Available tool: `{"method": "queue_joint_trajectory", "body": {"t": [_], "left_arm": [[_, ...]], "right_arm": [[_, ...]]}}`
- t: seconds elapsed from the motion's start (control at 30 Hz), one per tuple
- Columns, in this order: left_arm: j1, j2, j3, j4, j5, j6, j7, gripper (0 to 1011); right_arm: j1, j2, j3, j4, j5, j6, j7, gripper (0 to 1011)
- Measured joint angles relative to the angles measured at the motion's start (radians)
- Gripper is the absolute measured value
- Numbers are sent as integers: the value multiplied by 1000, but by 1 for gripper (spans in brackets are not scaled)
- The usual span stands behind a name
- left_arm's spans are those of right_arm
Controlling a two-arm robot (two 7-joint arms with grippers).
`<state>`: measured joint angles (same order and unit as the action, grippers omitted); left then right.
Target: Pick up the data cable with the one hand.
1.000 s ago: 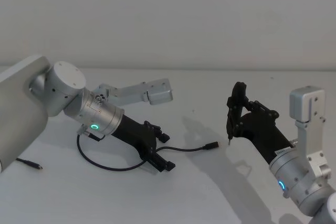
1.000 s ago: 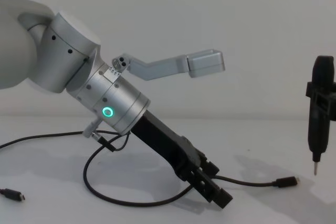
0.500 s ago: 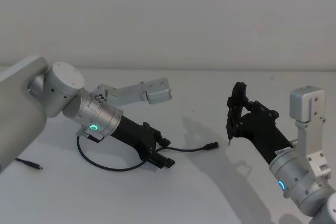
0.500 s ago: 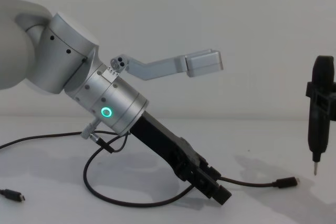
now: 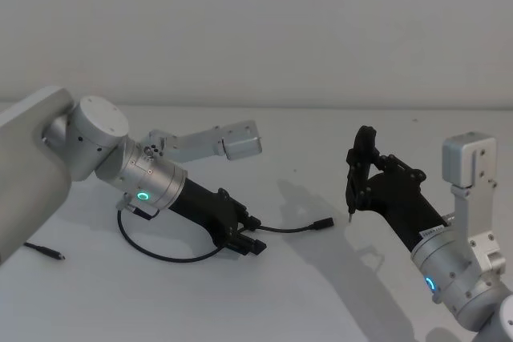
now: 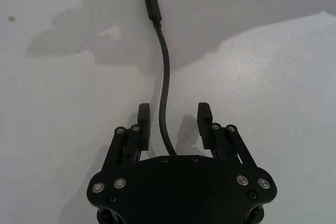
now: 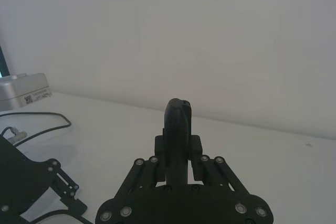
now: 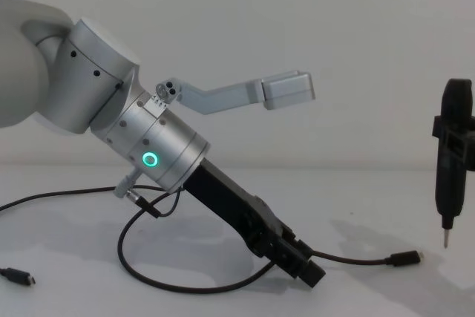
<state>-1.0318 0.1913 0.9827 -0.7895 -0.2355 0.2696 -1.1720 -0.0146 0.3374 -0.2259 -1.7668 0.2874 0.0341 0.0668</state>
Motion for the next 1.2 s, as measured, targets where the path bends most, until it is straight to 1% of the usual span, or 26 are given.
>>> {"method": "queue_joint_trajectory", "body": {"t": [0.1,0.2,0.27,0.33,0.4,0.5,0.53,0.67,0.7,1.2], "left_arm": [[0,0,0,0,0,1,0,486],[1,0,0,0,-1,2,-1,415],[1,1,0,0,-1,2,-1,385],[1,1,0,0,-1,3,-1,329],[1,1,0,0,-1,3,-1,299],[1,1,1,0,0,3,-2,182],[1,1,1,0,0,4,-2,182],[1,1,1,0,0,4,-2,65],[1,1,1,0,0,4,-2,52],[0,0,2,1,-1,2,-1,51]], "right_arm": [[0,0,0,0,0,0,0,274],[0,0,0,0,0,0,0,274],[0,0,0,0,0,0,0,275],[0,0,0,0,0,0,0,275],[0,0,0,0,0,0,0,274],[0,0,0,0,0,0,0,275],[0,0,0,0,0,0,0,275],[0,0,0,0,0,0,0,275],[0,0,0,0,0,0,0,274],[0,0,1,0,0,0,0,275]]}}
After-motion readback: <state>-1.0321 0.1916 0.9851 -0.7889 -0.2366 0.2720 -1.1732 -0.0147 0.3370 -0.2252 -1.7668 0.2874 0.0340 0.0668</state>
